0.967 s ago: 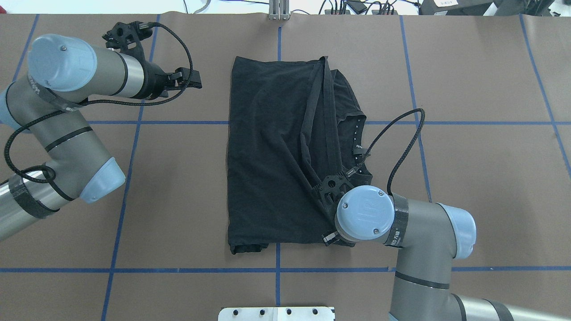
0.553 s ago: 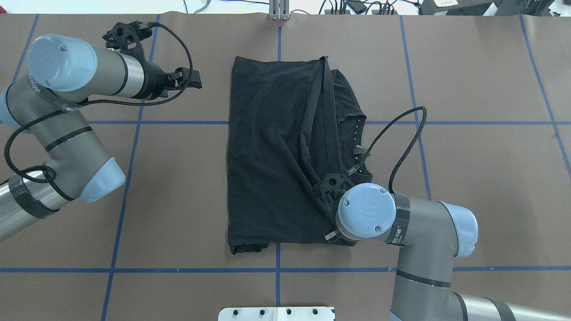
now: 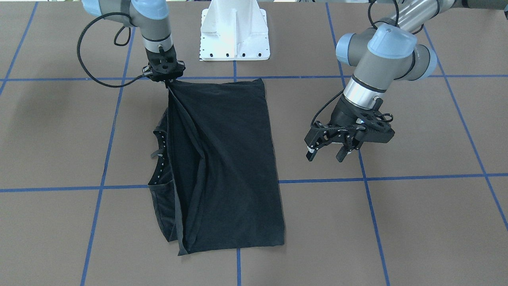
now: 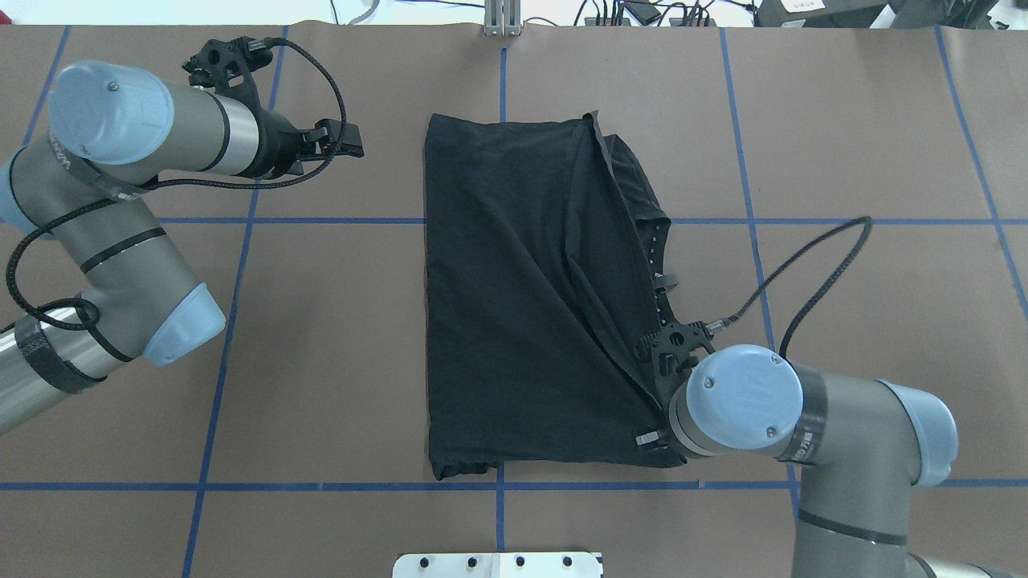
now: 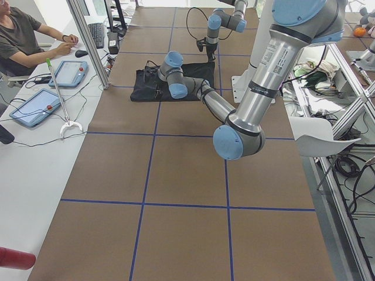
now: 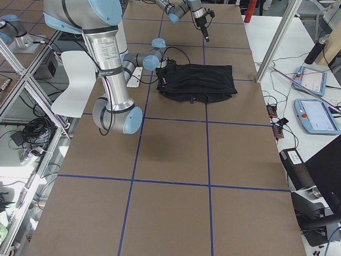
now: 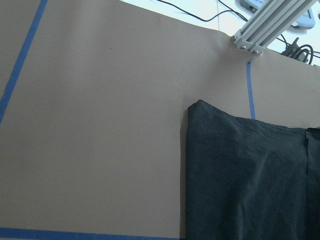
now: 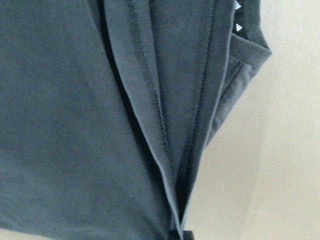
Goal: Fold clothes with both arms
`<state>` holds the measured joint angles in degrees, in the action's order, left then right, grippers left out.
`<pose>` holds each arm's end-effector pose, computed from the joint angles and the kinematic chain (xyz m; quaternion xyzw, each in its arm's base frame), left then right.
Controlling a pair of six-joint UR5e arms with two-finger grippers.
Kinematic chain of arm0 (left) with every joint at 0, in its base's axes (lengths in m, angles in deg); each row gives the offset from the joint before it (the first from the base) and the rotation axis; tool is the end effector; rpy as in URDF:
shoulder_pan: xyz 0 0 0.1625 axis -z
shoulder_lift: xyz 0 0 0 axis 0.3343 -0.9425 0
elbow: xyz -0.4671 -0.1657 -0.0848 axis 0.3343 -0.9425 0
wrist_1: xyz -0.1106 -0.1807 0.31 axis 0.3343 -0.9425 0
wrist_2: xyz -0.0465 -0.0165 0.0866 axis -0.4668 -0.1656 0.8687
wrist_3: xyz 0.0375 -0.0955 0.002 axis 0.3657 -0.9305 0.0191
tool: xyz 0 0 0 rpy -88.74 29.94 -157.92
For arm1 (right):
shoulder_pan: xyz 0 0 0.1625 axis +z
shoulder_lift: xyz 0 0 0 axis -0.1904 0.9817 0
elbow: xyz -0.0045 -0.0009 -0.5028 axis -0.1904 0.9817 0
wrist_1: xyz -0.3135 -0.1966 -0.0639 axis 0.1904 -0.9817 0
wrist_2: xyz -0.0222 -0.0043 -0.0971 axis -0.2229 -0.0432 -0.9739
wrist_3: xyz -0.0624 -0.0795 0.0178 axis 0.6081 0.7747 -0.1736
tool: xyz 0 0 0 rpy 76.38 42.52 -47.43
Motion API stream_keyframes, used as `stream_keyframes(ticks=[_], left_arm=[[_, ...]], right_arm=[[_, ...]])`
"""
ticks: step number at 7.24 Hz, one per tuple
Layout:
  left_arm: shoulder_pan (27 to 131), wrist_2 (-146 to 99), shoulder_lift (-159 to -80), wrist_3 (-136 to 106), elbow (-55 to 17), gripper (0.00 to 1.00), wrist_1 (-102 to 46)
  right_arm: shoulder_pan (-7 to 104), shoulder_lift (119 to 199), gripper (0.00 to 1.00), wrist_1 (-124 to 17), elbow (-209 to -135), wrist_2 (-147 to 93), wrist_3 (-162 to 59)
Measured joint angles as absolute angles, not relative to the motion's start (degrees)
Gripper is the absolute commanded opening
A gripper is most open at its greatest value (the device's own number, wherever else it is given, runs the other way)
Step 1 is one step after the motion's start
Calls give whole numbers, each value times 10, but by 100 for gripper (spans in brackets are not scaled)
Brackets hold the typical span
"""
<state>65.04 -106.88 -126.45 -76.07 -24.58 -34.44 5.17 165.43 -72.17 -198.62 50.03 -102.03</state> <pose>0.3802 -0.5403 0.3699 0.1752 0.5205 -0.1580 0.8206 -0.4641 -0.2548 0.4264 0.0309 -0.3321 -0.0823 0.9391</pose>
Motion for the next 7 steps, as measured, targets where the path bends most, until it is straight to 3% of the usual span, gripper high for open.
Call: stream_keyframes(ticks=[1,3,4,7], left_arm=[[650,-1068,-1265,-767,-246,100,-344],[650,-1067,-1265,-770,-247,100,-344],[650,-1067,-1265,-771,-247,100,-344],[649,-1066,-1266,-775,-247,100,-344]], right_arm=[[35,1664,69,-713,-1998,498,-1102],[36,1659,84,-708,-1993,495,-1157],[40,1658,99,-707,-1990,494,-1182],[45,1645,99,-704,-1983,463,-1336]])
